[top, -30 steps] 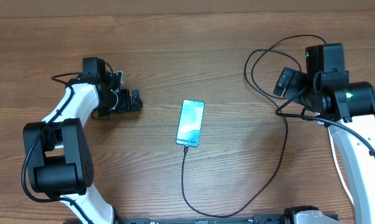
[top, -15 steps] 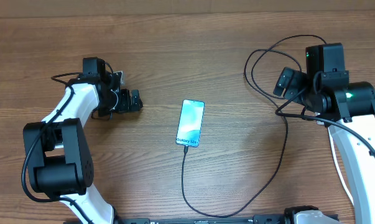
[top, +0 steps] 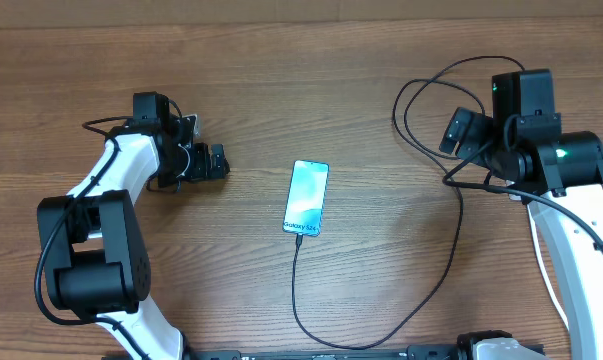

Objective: Plug charger to phone and switch on socket
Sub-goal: 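Position the right gripper above the power strip near the plugged socket, then lower the right gripper onto the orange switch beside the white plug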

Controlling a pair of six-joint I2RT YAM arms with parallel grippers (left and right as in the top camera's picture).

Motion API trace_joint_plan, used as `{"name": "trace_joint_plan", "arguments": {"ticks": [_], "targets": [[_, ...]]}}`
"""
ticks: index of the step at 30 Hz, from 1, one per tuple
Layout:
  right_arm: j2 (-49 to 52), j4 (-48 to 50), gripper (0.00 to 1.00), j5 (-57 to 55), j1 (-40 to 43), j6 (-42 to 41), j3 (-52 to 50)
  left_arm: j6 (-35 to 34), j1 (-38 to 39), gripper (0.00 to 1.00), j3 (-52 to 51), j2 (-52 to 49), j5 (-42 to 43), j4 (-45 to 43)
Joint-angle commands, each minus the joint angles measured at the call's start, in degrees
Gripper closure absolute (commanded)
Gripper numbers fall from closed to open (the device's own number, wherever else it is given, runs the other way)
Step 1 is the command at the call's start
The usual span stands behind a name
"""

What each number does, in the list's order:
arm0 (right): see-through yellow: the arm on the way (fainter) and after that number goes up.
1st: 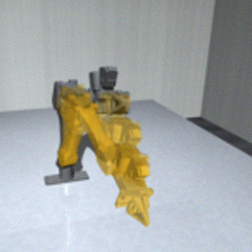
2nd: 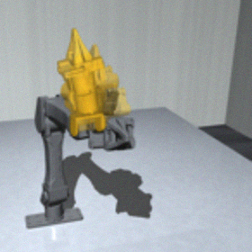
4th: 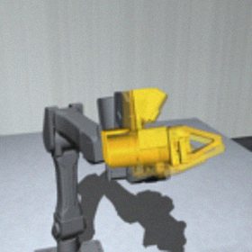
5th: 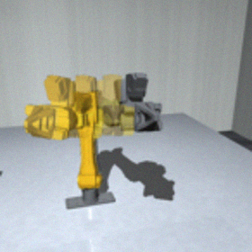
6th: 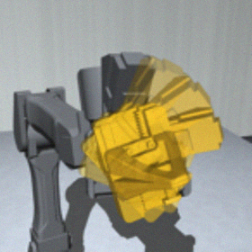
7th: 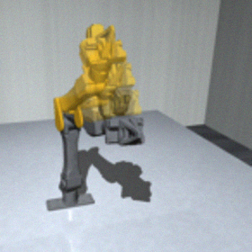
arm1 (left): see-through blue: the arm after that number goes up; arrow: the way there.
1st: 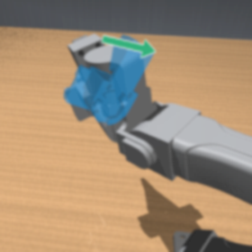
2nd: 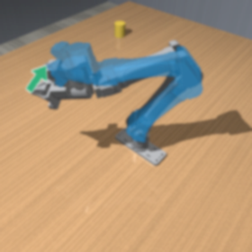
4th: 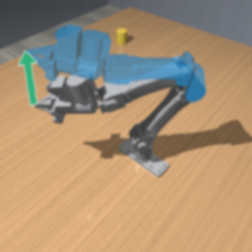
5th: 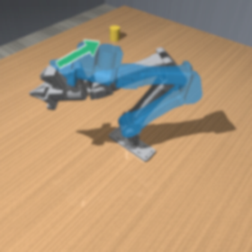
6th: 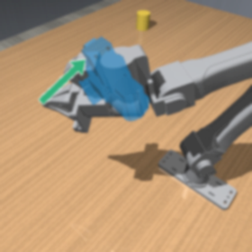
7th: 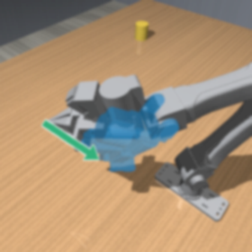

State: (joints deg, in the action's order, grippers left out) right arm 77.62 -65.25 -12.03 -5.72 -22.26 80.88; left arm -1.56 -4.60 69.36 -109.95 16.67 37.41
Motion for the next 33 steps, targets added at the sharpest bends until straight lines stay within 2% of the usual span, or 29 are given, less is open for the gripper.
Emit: {"name": "trace_joint_plan", "arguments": {"ticks": [1, 3, 6, 7, 8, 9, 11, 18, 19, 21, 23, 25, 31, 33], "targets": [[0.0, 2.1, 0.0, -0.3, 0.2, -0.2, 0.6, -0.3, 0.1, 0.0, 0.2, 0.6, -0.7, 0.0], [0.0, 2.8, 0.01, -0.3, 0.2, -0.2, 0.6, -0.3, 0.1, 0.0, 0.2, 0.6, -0.7, 0.0], [0.0, 3.3, 0.21, -0.3, 0.2, -0.2, 0.6, -0.4, 0.1, 0.01, 0.2, 0.6, -0.7, 0.0], [0.0, 3.5, 0.34, -0.3, 0.2, -0.1, 0.6, -0.4, 0.1, 0.0, 0.2, 0.6, -0.8, 0.0], [0.0, 3.7, 0.69, -0.4, 0.2, 0.0, 0.6, -0.3, 0.1, 0.0, 0.2, 0.6, -0.7, 0.0], [0.0, 3.8, 0.96, -0.4, 0.2, 0.1, 0.7, -0.3, 0.1, 0.0, 0.2, 0.6, -0.7, 0.0], [0.0, 3.1, 0.97, -0.6, 0.8, 0.0, 1.9, -0.3, 0.1, 0.0, 0.2, 0.6, -0.7, 0.0], [1.1, -2.4, 0.96, -0.3, 7.3, 0.1, 14.6, -0.3, 0.1, 0.0, 0.2, 0.6, -0.7, 0.0], [1.5, -3.1, 0.94, 0.1, 8.7, 0.1, 16.7, -0.4, 0.1, 0.0, 0.2, 0.6, -0.8, 0.0], [2.0, -3.7, 0.75, 0.5, 10.8, 0.6, 19.1, -0.3, 0.1, 0.0, 0.2, 0.6, -0.7, 0.0], [2.5, -3.5, 0.45, 0.7, 12.7, 1.8, 19.7, -0.3, 0.1, 0.0, 0.2, 0.6, -0.7, 0.0], [3.4, -3.8, 0.3, 0.7, 14.4, 1.8, 19.7, -0.3, 0.1, 0.01, 0.2, 0.6, -0.7, 0.0], [9.1, -4.8, 0.03, 0.7, 18.1, 2.9, 19.7, -0.3, 0.1, 0.0, 0.2, 0.6, -0.7, 0.0], [11.1, -4.7, 0.0, 0.7, 19.3, 2.8, 19.7, -0.3, 0.1, 0.0, 0.2, 0.6, -0.7, 0.0]]}}
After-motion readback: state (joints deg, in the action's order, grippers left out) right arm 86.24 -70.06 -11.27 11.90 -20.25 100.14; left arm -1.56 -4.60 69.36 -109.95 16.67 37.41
